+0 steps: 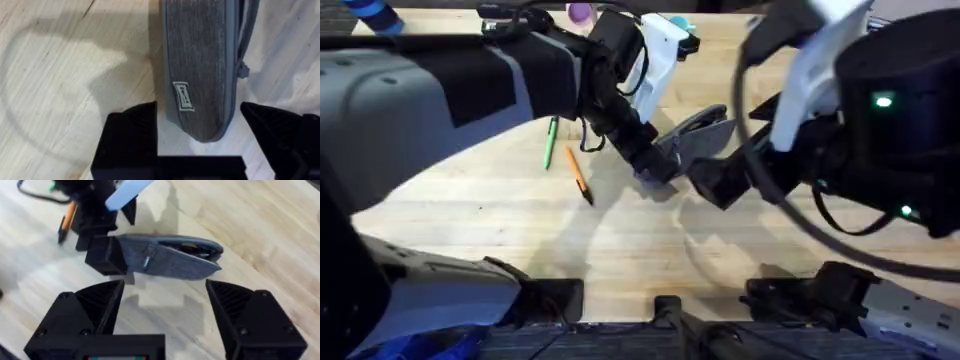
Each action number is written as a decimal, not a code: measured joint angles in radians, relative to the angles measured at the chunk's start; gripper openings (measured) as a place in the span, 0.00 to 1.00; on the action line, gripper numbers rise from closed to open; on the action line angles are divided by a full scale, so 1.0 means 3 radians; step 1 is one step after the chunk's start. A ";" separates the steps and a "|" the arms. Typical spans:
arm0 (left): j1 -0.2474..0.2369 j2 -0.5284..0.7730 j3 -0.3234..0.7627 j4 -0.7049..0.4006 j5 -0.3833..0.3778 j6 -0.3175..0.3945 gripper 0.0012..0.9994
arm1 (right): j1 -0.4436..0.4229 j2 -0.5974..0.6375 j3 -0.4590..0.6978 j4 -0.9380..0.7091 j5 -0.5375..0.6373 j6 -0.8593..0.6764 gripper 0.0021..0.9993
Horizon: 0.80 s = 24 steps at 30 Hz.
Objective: Unzip the bag, pick up the pens from the table one at a time and place them inside, then zip the bag closed.
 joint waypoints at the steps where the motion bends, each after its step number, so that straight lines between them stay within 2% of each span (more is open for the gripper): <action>1: 0.0006 0.0001 0.0015 -0.0034 0.0000 0.0000 0.99 | -0.0001 0.0036 0.0016 -0.0008 -0.0058 -0.0070 1.00; 7: 0.0075 -0.0142 0.0102 -0.0150 0.0001 0.0011 0.99 | -0.0168 0.0280 0.0402 -0.0137 -0.0570 -0.0439 1.00; 15: 0.0307 -0.0812 0.0122 -0.0377 0.0003 0.0149 0.99 | -0.0859 0.0713 0.1090 -0.0710 -0.1470 -0.1085 1.00; 20: 0.0485 -0.1033 0.0130 -0.0566 0.0001 0.0173 0.99 | -0.1294 0.0913 0.1308 -0.0904 -0.1926 -0.1526 1.00; 24: 0.0575 -0.1106 0.0130 -0.0702 0.0001 0.0184 0.99 | -0.1592 0.1108 0.1345 -0.0933 -0.2136 -0.1757 0.99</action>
